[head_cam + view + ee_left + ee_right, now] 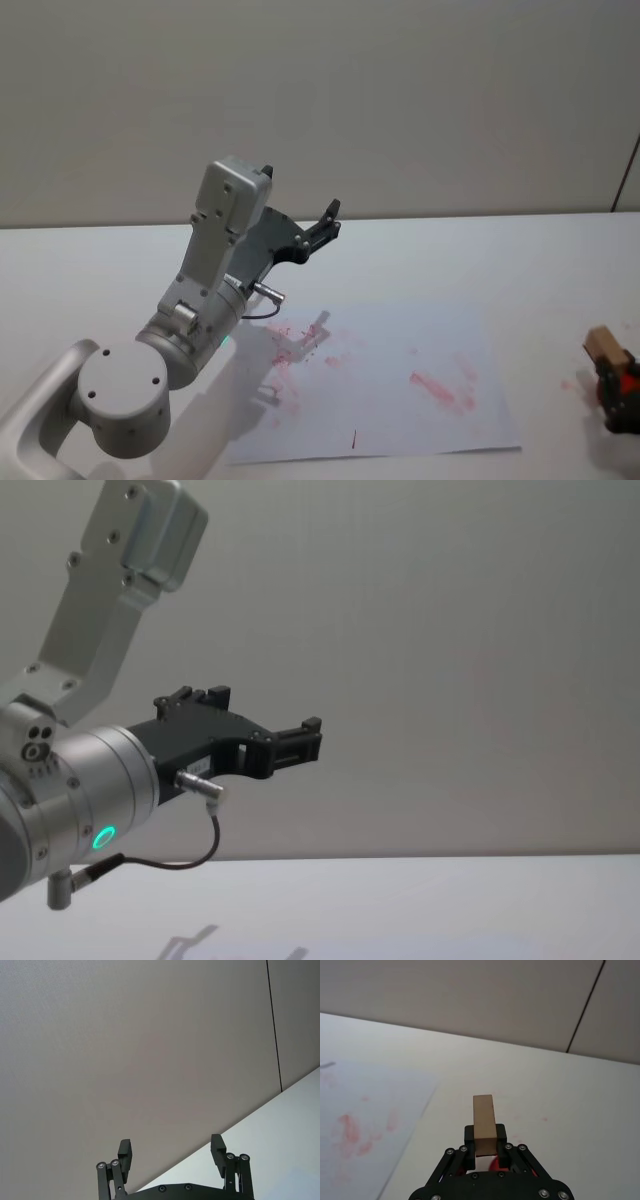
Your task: Use the one hand to pick up the stamp and affix it onto the A4 paper.
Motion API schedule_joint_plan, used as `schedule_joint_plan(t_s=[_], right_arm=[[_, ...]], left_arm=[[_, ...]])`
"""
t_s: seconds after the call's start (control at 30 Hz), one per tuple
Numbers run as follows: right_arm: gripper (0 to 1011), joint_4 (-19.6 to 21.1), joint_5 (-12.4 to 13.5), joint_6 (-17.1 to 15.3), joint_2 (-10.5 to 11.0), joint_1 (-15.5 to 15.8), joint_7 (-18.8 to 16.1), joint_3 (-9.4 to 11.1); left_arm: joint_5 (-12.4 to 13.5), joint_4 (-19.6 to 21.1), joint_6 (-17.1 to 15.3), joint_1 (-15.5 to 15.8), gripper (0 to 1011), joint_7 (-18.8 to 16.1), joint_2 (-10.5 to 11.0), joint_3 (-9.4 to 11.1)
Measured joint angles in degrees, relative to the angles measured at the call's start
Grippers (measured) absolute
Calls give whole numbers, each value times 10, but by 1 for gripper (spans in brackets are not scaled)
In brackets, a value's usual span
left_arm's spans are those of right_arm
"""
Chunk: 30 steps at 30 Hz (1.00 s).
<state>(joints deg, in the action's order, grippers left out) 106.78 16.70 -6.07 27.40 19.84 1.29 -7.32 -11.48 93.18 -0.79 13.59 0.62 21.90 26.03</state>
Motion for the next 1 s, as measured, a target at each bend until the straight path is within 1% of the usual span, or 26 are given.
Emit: schedule_joint_plan(t_s=[0.1, 0.23, 0.33, 0.37, 0.47, 0.57, 0.63, 0.7, 0.73, 0.77, 0.8, 0.97, 1.0], right_arm=[[217, 2, -5, 8, -7, -14, -25, -5], [217, 2, -9, 11, -15, -26, -47, -11], [217, -4, -14, 11, -26, -41, -68, -18], [217, -8, -17, 9, -33, -49, -80, -22], [217, -16, -21, 3, -44, -63, -95, -29], [217, -32, -28, -12, -61, -84, -117, -40], [217, -39, -31, -20, -67, -91, -124, -44], [217, -50, -36, -31, -78, -104, -131, -49], [217, -54, -38, -36, -80, -106, -132, -51], [217, -63, -43, -46, -88, -115, -135, -56], [217, -63, -43, -46, -88, -115, -135, -56], [218, -97, -61, -78, -114, -143, -135, -69], [217, -97, -61, -78, -114, -143, -135, -69]], left_arm=[[0, 0, 0, 0, 1001, 0, 0, 0], [0, 0, 0, 0, 1001, 0, 0, 0], [0, 0, 0, 0, 1001, 0, 0, 0], [0, 0, 0, 0, 1001, 0, 0, 0], [0, 0, 0, 0, 1001, 0, 0, 0], [0, 0, 0, 0, 1001, 0, 0, 0], [0, 0, 0, 0, 1001, 0, 0, 0], [0, 0, 0, 0, 1001, 0, 0, 0], [0, 0, 0, 0, 1001, 0, 0, 0], [0, 0, 0, 0, 1001, 0, 0, 0], [0, 0, 0, 0, 1001, 0, 0, 0], [0, 0, 0, 0, 1001, 0, 0, 0], [0, 0, 0, 0, 1001, 0, 0, 0]])
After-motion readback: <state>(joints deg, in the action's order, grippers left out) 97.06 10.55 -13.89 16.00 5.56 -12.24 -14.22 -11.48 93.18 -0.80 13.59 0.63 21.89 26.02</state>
